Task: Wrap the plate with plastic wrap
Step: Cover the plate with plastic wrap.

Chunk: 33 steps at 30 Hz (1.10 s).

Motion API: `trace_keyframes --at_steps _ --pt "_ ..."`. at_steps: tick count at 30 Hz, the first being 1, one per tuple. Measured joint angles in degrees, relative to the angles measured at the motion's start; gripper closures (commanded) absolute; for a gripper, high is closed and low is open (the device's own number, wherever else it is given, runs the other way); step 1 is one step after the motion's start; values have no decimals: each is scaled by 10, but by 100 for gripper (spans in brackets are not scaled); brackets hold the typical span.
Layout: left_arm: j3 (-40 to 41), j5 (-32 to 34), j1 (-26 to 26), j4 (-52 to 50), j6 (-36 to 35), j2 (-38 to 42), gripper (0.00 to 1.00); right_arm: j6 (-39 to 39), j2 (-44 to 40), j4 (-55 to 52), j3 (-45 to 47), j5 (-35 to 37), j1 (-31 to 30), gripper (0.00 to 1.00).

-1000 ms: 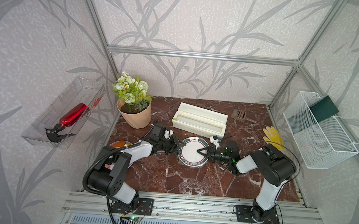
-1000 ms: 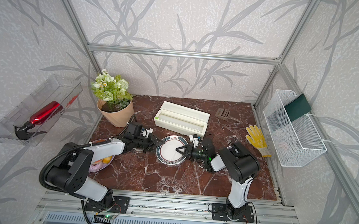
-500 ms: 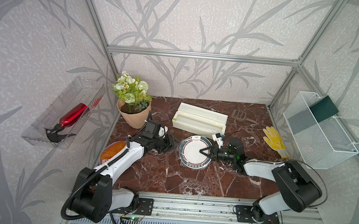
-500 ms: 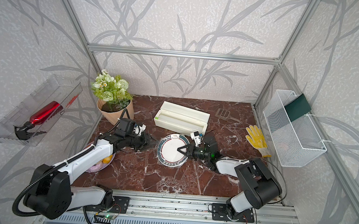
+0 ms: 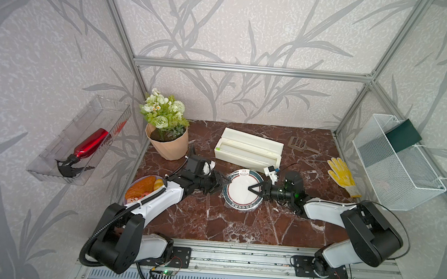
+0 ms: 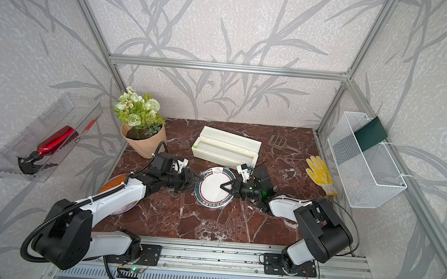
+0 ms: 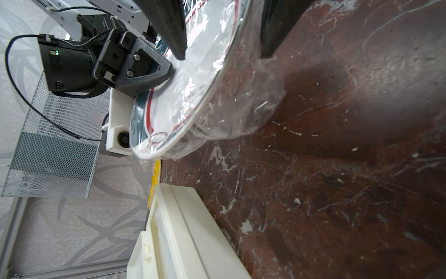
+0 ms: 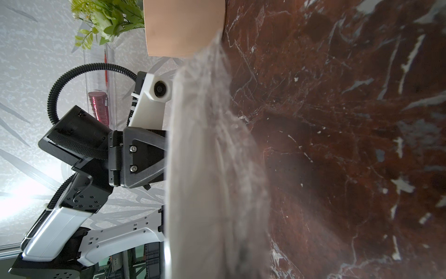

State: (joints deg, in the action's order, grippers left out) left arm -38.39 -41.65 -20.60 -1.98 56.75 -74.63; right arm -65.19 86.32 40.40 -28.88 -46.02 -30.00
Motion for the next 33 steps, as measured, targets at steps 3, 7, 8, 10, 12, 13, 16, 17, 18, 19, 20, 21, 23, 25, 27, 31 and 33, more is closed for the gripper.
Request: trace_keyframes --at_steps 3,7,8,10,12,13,16,17,18,19,20,21,23,25,27,31,33 --pt "12 -9 -2 50 19 -10 51 -17 2 29 0 -2 -1 82" --pt "38 -25 -5 123 49 -27 52 -42 9 61 0 -6 -1 82" --pt "43 -30 -5 139 57 -27 52 -47 10 65 0 -6 0 82" --pt "56 -37 -7 178 76 -28 52 -52 11 72 0 -6 -1 83" --pt "61 -44 -7 210 94 -28 52 -53 11 76 0 -8 -1 84" --pt "61 -48 -7 226 102 -27 53 -53 11 76 0 -9 -1 84" --pt "61 -51 -7 246 116 -14 55 -51 10 75 0 -10 -1 85" --pt "61 -51 -7 248 118 -9 56 -50 10 75 0 -10 -1 86" --pt "61 -50 -7 250 120 -2 57 -50 10 75 0 -10 -1 87" --pt "61 -50 -7 250 121 3 58 -50 9 76 -1 -11 -1 87" --pt "61 -50 -7 252 123 4 59 -49 6 76 -2 -11 -1 87" --pt "62 -50 -7 258 127 5 61 -49 4 76 -3 -11 0 87" --pt "64 -51 -7 274 137 3 65 -48 0 76 -5 -11 0 88" --pt "72 -52 -7 303 152 -2 69 -48 -3 75 -7 -11 1 88" --pt "83 -55 -7 339 170 -13 72 -46 -3 72 -10 -11 1 88" --pt "100 -64 -7 413 214 -45 79 -44 -3 62 -12 -10 2 89" --pt "104 -68 -7 445 218 -56 81 -49 -6 54 -13 -10 5 89"
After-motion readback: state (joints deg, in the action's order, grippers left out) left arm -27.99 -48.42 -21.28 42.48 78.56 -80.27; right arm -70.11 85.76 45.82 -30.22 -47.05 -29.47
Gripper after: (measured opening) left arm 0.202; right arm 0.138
